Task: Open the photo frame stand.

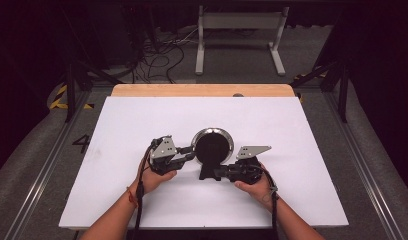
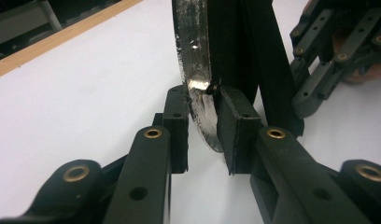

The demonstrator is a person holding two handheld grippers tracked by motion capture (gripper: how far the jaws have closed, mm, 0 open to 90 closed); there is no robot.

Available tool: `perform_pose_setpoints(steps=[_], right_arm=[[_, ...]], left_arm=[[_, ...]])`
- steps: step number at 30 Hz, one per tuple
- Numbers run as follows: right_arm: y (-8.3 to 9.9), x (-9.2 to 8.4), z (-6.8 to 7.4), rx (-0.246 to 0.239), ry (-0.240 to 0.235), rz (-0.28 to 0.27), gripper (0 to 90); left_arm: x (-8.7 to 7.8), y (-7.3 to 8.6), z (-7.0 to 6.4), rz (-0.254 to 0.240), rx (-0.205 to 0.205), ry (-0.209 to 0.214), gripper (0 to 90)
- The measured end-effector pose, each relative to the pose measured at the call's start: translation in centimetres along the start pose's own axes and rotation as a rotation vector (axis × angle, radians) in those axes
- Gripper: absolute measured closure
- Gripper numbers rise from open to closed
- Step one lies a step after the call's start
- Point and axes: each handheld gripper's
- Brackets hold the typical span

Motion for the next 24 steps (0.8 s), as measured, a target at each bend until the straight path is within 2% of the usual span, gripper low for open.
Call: perform_pose_setpoints(steps=[5, 10, 15, 16, 18, 19, 22, 24], right_arm=[[0.1, 0.0, 0.1, -0.002, -0.004, 0.01, 79.8], [0.1, 0.0, 0.2, -0.008, -0.013, 0.012, 81.0], [0.1, 0.0, 0.3, -0.012, -0.019, 0.019, 81.6], [0.1, 0.0, 0.3, -0.014, -0.019, 0.023, 81.9], [0.1, 0.1, 0.3, -0.019, -0.018, 0.029, 81.9], [0.1, 0.1, 0.4, -0.02, -0.017, 0.032, 82.0], [0.1, 0.1, 0.4, -0.024, -0.017, 0.033, 82.0], [0.1, 0.0, 0.4, -0.023, -0.018, 0.029, 82.0]], left_arm=[[-0.1, 0.2, 0.0, -0.006, -0.002, 0.02, 75.9], [0.3, 0.5, 0.2, 0.006, -0.001, 0.033, 69.5], [1.2, 0.7, 0.6, 0.021, -0.002, 0.029, 54.5], [1.5, 0.7, 0.7, 0.027, -0.003, 0.043, 49.7], [2.0, 0.6, 0.6, 0.033, 0.002, 0.055, 45.6], [2.2, 0.6, 0.6, 0.035, -0.003, 0.068, 44.7], [2.8, 0.5, 0.5, 0.045, -0.003, 0.069, 44.9], [3.0, 0.6, 0.5, 0.054, -0.001, 0.081, 48.2]])
Point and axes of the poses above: each handheld gripper's, and its own axes: x roughly forward along the jaws, y roughly out of its underside, z roughly to its left, and after that the axes turned 3 degrees about -y, right-handed
